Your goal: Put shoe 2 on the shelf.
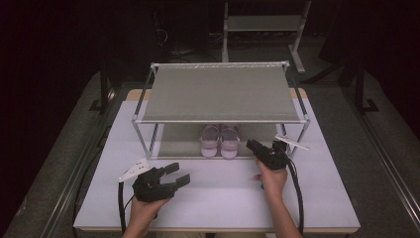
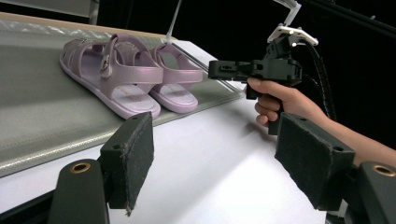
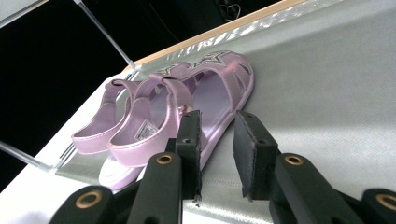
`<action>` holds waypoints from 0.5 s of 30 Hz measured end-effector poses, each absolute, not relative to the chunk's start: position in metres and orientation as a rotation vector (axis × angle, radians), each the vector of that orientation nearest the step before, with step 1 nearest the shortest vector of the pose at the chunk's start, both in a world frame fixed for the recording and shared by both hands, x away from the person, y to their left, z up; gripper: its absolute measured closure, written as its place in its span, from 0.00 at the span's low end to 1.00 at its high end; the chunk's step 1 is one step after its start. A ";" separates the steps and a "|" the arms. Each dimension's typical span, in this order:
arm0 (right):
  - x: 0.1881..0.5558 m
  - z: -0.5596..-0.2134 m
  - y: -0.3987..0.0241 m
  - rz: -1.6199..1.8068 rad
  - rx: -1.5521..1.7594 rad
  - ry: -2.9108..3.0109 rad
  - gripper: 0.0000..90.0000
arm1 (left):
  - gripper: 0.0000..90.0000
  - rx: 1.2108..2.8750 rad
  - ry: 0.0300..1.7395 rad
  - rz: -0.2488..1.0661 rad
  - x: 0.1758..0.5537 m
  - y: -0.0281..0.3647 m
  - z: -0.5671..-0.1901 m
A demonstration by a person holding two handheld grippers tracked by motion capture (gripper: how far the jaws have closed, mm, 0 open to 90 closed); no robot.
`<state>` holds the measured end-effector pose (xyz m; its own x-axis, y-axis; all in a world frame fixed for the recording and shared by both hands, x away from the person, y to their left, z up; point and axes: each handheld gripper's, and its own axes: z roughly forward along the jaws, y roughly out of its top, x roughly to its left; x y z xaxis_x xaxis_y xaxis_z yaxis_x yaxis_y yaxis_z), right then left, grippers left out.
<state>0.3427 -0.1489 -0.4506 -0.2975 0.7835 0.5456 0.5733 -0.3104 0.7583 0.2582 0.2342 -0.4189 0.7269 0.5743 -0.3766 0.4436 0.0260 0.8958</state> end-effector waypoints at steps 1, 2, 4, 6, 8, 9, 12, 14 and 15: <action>0.342 -0.450 -0.149 1.663 1.724 1.722 0.79 | 0.31 1.603 0.842 0.122 0.258 0.234 -0.419; 0.341 -0.449 -0.150 1.658 1.715 1.728 0.79 | 0.31 1.602 0.841 0.122 0.258 0.234 -0.419; 0.339 -0.448 -0.151 1.654 1.719 1.736 0.79 | 0.31 1.601 0.839 0.126 0.258 0.234 -0.418; 0.338 -0.448 -0.152 1.648 1.727 1.743 0.78 | 0.31 1.599 0.839 0.126 0.258 0.235 -0.418; 0.335 -0.449 -0.154 1.642 1.729 1.752 0.76 | 0.31 1.599 0.840 0.124 0.258 0.236 -0.418; 0.334 -0.449 -0.155 1.640 1.730 1.753 0.76 | 0.31 1.598 0.840 0.124 0.258 0.236 -0.418; 0.330 -0.449 -0.157 1.646 1.744 1.758 0.76 | 0.31 1.600 0.836 0.127 0.258 0.235 -0.418; 0.329 -0.449 -0.159 1.642 1.744 1.764 0.74 | 0.31 1.604 0.841 0.123 0.257 0.235 -0.419; 0.328 -0.449 -0.160 1.644 1.740 1.768 0.74 | 0.31 1.604 0.841 0.123 0.257 0.235 -0.419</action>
